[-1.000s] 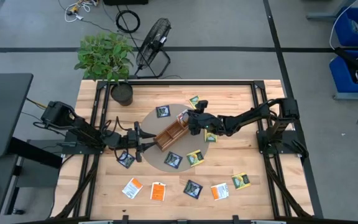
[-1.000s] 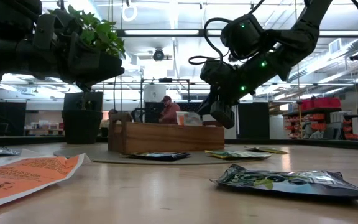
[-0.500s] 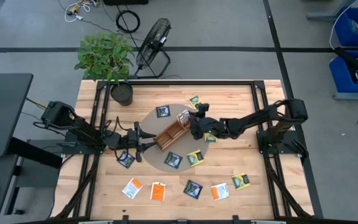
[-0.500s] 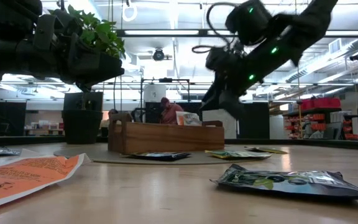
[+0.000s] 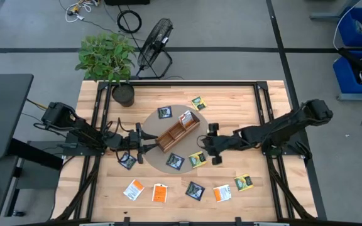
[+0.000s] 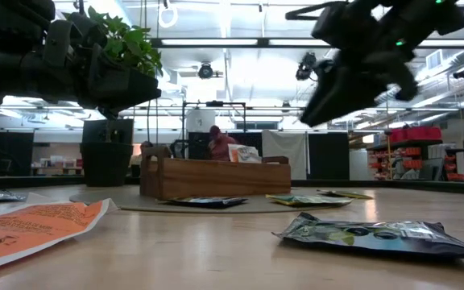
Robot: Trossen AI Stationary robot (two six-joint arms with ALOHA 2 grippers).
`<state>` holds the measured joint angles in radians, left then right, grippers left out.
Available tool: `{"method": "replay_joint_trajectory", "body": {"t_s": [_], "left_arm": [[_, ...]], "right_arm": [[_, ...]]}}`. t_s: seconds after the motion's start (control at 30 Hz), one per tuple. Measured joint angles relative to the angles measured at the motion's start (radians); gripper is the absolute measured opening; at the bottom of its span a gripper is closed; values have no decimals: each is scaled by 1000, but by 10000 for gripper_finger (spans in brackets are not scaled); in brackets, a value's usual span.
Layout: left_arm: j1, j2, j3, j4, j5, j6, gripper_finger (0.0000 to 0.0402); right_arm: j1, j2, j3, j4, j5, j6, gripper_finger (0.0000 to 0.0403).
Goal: Pick & Place Tea
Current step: Put the orange tea bag into the right section of the wooden organizer
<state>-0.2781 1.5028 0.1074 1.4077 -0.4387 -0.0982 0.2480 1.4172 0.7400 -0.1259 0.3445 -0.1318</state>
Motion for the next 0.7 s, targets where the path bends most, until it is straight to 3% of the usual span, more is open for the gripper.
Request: {"method": "replay_joint_trajectory", "body": {"t_s": [0.13,0.47,0.6,0.7], "left_arm": [[0,0,0,-1,0,-2,163],[0,0,0,-2,0,-4,163],[0,0,0,-1,0,-23,163],[0,0,0,-2,0,-27,163]], "right_arm": [[12,-7,0,-81,-211,157,153],[114,-7,0,-183,-611,490,153],[165,-7,0,-200,-667,560,153],[216,-5,0,-231,-619,601,153]]}}
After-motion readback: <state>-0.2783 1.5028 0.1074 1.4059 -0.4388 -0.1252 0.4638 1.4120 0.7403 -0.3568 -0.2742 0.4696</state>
